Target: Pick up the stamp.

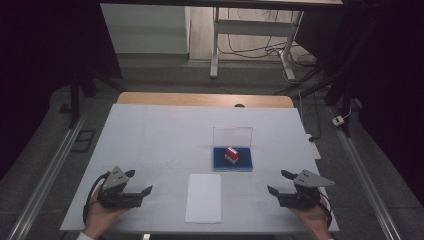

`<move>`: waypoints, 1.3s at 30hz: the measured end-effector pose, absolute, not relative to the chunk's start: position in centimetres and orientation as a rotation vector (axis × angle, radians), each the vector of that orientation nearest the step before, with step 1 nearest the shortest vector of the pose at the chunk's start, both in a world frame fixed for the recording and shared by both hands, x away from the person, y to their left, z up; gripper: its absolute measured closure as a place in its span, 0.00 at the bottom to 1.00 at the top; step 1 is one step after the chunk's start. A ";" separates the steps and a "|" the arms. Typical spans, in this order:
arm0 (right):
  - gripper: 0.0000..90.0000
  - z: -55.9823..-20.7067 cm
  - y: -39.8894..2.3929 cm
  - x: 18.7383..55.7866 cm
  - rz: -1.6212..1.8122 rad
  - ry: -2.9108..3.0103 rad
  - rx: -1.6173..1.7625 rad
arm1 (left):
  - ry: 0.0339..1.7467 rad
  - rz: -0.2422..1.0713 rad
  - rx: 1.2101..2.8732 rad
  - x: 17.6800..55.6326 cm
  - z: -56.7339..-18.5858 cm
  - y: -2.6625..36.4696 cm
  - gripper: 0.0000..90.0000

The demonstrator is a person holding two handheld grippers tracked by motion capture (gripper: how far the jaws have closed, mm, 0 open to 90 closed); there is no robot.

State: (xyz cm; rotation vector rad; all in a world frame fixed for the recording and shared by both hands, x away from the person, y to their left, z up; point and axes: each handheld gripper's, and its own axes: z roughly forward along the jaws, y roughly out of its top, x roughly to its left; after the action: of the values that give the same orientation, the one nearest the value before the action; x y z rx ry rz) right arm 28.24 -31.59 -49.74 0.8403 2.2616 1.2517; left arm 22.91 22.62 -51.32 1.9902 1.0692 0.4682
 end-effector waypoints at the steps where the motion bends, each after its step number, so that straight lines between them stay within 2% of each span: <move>1: 0.25 -49.7 -31.6 28.2 1.252 2.262 0.840 | 1.071 0.466 1.990 22.9 -51.3 22.6 0.18; 39: 0.31 -45.3 -26.4 30.5 1.308 2.329 0.727 | 1.069 0.487 2.024 23.3 -51.6 22.1 0.18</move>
State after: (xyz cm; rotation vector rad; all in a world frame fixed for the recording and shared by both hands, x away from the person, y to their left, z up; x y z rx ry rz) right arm 30.54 -26.37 -45.34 0.7267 2.3290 1.3084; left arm 23.26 22.11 -51.56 2.0235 1.0692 0.4872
